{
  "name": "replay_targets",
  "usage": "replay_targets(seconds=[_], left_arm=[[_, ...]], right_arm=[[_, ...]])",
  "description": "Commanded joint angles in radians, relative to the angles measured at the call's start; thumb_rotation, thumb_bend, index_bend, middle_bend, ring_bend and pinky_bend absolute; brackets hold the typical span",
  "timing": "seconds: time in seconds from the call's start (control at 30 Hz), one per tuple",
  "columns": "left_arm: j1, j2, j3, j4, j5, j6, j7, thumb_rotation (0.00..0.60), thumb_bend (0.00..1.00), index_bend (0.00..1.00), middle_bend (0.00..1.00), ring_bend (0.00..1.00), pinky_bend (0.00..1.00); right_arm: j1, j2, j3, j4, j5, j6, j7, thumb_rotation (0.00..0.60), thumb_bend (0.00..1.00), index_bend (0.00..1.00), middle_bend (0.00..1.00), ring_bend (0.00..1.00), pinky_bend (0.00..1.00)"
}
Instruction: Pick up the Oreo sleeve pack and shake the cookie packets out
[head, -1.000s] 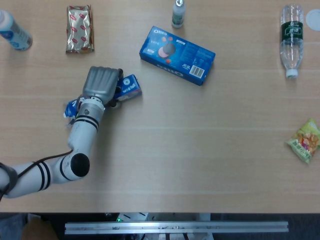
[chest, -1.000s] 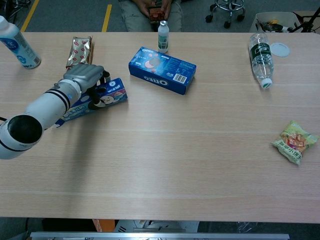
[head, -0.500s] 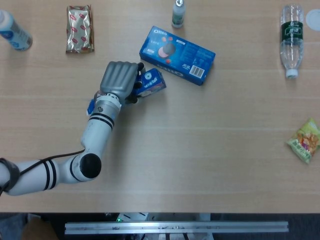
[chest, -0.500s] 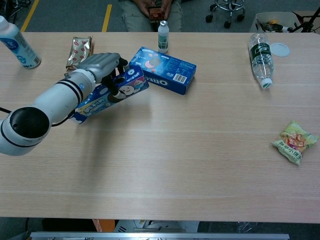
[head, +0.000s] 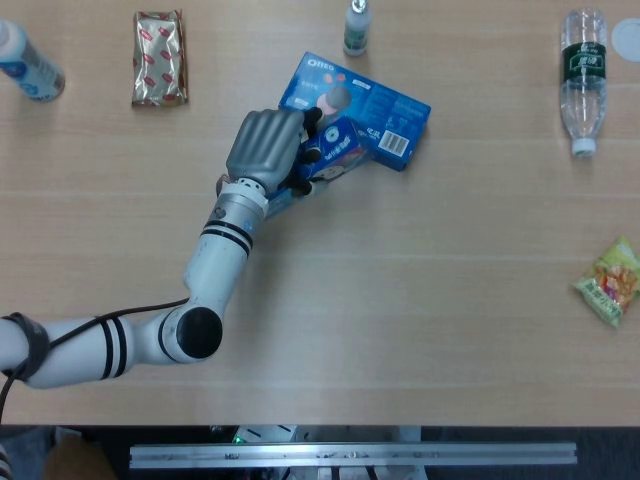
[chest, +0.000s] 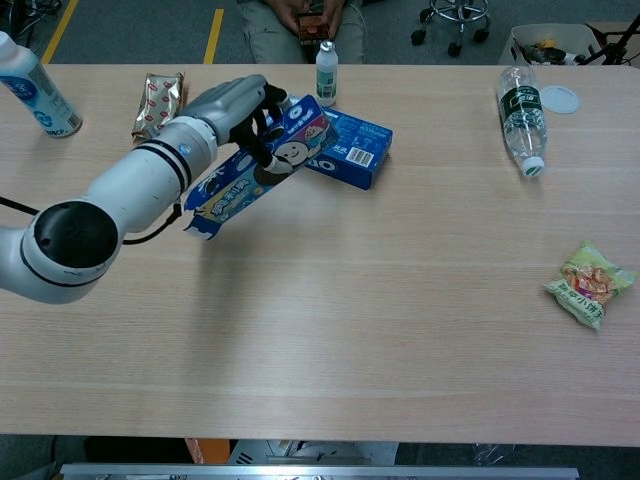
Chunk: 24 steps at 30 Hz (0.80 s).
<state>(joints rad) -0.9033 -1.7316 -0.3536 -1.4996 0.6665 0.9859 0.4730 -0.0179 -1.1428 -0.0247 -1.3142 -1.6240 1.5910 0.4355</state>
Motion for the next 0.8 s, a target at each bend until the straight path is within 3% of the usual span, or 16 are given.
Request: replay_targets(seconds=[0.03,0.27,0.8], left_arm=[[0.012,-0.006,-0.011,0.002,0.044,0.010,-0.062,0.600,0.15,0.46,0.44,0.43,0.59],[0.028,-0.014,-0.055,-0.020,0.073,0.014,-0.187,0.600,0.15,0.45,0.43,0.43,0.59],[0.016,-0.002,-0.085,-0.045,0.089,0.010,-0.271,0.600,0.15,0.40,0.40,0.39,0.57]], right_arm=[[0.000,-0.001,-0.001,0.002,-0.001,0.000,0.001,0.600,0.30,0.73,0.68,0.71,0.72],[-0.004,-0.002,-0.002,0.004,-0.002,0.006,0.005,0.600,0.30,0.73,0.68,0.71,0.72],[-0.011,0.000,-0.002,0.011,0.000,0.012,0.014,0.600,0.30,0.73,0.68,0.71,0.72]])
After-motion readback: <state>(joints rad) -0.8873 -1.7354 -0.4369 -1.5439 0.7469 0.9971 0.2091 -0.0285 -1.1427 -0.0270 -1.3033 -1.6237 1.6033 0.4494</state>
